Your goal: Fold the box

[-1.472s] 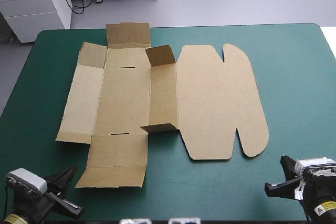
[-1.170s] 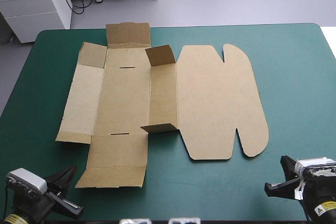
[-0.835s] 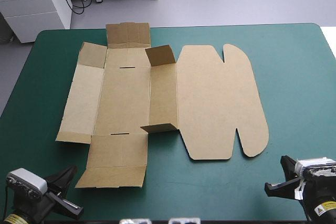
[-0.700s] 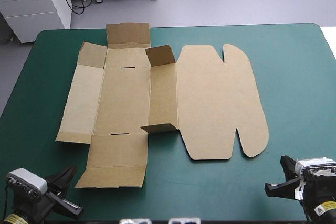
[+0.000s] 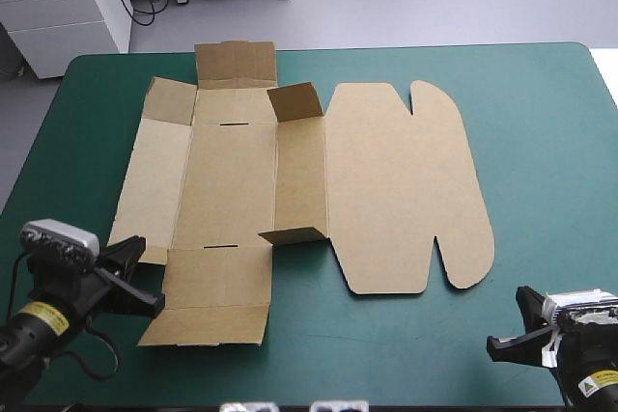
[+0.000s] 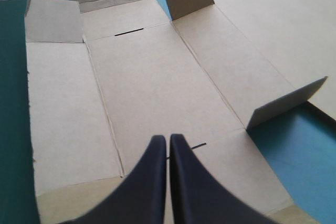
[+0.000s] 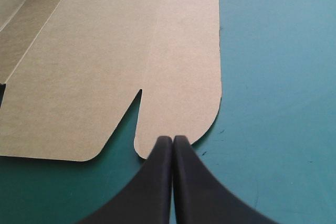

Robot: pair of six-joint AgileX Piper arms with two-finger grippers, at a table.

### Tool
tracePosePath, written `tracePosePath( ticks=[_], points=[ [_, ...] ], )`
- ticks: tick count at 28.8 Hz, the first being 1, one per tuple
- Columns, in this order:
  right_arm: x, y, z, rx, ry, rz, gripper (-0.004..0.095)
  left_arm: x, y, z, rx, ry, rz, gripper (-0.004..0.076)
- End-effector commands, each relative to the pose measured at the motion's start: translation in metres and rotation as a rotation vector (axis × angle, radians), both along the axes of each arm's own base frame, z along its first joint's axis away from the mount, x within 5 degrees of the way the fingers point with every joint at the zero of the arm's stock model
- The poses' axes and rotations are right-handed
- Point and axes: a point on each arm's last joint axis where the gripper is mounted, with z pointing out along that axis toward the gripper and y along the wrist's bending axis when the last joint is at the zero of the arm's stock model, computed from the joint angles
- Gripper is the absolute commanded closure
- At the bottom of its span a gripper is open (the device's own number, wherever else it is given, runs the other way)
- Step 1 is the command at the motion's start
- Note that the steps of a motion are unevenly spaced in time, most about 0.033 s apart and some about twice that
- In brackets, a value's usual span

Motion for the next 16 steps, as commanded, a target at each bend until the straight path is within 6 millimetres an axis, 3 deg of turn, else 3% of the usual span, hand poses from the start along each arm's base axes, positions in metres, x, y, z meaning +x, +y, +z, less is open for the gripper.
tracePosePath(
  ticks=[1, 6, 10, 16],
  points=[
    [0.002, -0.001, 0.014, 0.013, -0.086, -0.012, 0.0927, 0.029, -0.005, 0.034, 0.093, -0.002, 0.030, 0.0705],
    [0.002, -0.001, 0.014, 0.013, -0.086, -0.012, 0.0927, 0.057, -0.016, 0.047, 0.176, 0.065, 0.010, 0.0704],
    [0.002, -0.001, 0.014, 0.013, -0.086, -0.012, 0.0927, 0.068, -0.021, 0.050, 0.227, 0.068, -0.036, 0.0704],
    [0.002, -0.001, 0.014, 0.013, -0.086, -0.012, 0.0927, 0.090, -0.004, 0.032, 0.232, 0.227, -0.009, 0.0704]
  ],
)
